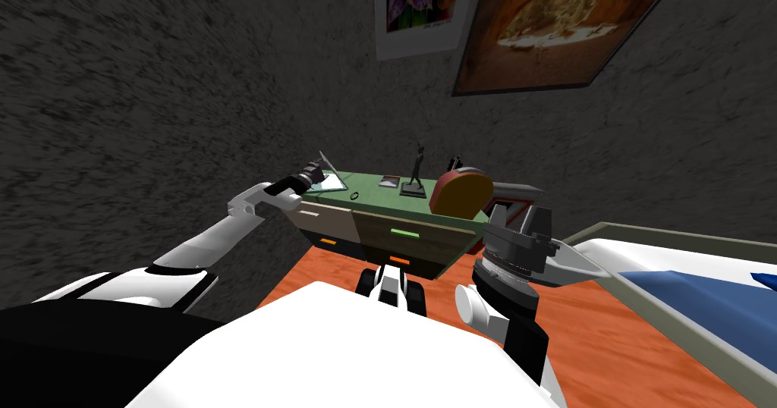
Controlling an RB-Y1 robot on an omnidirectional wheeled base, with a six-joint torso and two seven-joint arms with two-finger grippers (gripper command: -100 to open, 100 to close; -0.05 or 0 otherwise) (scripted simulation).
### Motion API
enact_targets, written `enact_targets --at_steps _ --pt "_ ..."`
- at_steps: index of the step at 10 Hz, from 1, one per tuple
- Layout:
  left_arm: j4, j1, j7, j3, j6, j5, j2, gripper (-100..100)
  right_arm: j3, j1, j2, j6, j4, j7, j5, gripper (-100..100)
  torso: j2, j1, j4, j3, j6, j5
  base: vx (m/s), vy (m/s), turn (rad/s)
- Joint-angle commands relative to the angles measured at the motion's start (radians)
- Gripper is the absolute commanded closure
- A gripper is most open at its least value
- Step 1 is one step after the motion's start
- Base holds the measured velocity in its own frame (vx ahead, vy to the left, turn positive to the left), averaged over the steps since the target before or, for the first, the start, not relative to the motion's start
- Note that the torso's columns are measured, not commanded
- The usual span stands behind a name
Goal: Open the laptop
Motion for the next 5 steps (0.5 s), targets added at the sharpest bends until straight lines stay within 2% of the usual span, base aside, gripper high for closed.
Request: enact_targets --at_steps 1,2,5 --pt "0.013 -0.018 -0.007 -0.018 -0.003 -0.012 -0.020 100 0.000 0.000 0.000 0.000 0.000 0.000 0.000 0 -0.005 -0.001 -0.001 -0.004 0.003 -0.001 -0.039 -0.003 0.036" --pt "0.032 -0.034 -0.012 -0.013 -0.035 -0.016 -0.053 100 0.000 0.000 0.000 0.000 0.000 0.000 0.000 0 -0.011 -0.001 0.002 -0.009 0.004 -0.006 -0.046 0.011 0.033" --pt "0.062 -0.051 -0.016 -0.009 -0.079 -0.021 -0.104 100 0.000 0.000 0.000 0.000 0.000 0.000 0.000 0 -0.016 -0.001 0.003 -0.013 0.007 -0.008 -0.035 0.019 -0.001"
